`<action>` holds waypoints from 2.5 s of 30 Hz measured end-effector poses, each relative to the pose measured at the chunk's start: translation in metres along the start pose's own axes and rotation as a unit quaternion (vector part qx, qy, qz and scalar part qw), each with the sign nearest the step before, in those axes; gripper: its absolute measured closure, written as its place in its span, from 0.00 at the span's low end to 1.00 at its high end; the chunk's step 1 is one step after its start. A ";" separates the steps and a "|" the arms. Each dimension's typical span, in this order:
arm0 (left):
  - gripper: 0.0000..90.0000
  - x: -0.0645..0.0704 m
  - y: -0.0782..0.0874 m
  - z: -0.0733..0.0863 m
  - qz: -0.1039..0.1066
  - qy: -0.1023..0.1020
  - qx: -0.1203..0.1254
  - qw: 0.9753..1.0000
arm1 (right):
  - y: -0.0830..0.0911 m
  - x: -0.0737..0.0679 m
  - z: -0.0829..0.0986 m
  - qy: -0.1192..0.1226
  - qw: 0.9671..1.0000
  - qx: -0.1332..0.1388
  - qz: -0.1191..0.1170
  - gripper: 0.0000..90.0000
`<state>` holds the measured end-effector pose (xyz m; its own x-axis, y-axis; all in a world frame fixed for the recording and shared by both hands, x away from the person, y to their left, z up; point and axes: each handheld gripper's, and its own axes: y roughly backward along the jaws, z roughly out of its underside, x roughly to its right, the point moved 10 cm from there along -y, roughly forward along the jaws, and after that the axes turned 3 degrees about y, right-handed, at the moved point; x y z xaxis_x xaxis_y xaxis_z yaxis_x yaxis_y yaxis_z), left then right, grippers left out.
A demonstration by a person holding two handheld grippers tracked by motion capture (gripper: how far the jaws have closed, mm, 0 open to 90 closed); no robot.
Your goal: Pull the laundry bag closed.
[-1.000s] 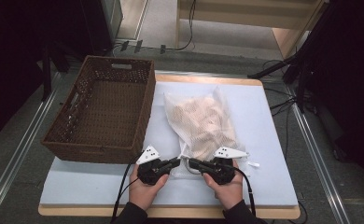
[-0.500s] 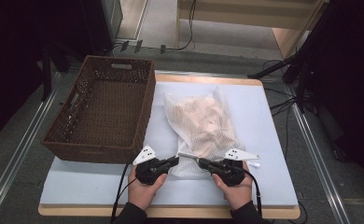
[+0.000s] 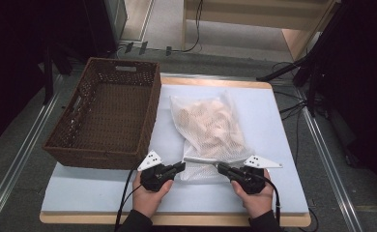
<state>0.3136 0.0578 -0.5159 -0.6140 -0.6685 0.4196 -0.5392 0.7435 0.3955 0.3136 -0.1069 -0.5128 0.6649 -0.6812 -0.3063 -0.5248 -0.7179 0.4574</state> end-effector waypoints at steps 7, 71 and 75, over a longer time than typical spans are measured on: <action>1.00 0.000 0.001 0.000 0.000 0.003 0.003 1.000 | 0.014 0.012 0.002 -0.006 1.000 0.007 0.018 0.97; 0.00 0.010 0.061 -0.007 -0.005 -0.100 0.071 0.992 | 0.113 0.120 0.015 0.034 0.985 0.080 0.147 0.00; 0.00 0.003 0.081 -0.009 -0.016 -0.105 0.082 0.991 | 0.122 0.127 0.019 0.025 0.985 0.083 0.151 0.00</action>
<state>0.2732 0.1160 -0.4754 -0.6925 -0.6864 0.2221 -0.6359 0.7262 0.2613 0.3239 -0.2841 -0.5118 0.4883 -0.8622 -0.1348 -0.7793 -0.5004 0.3773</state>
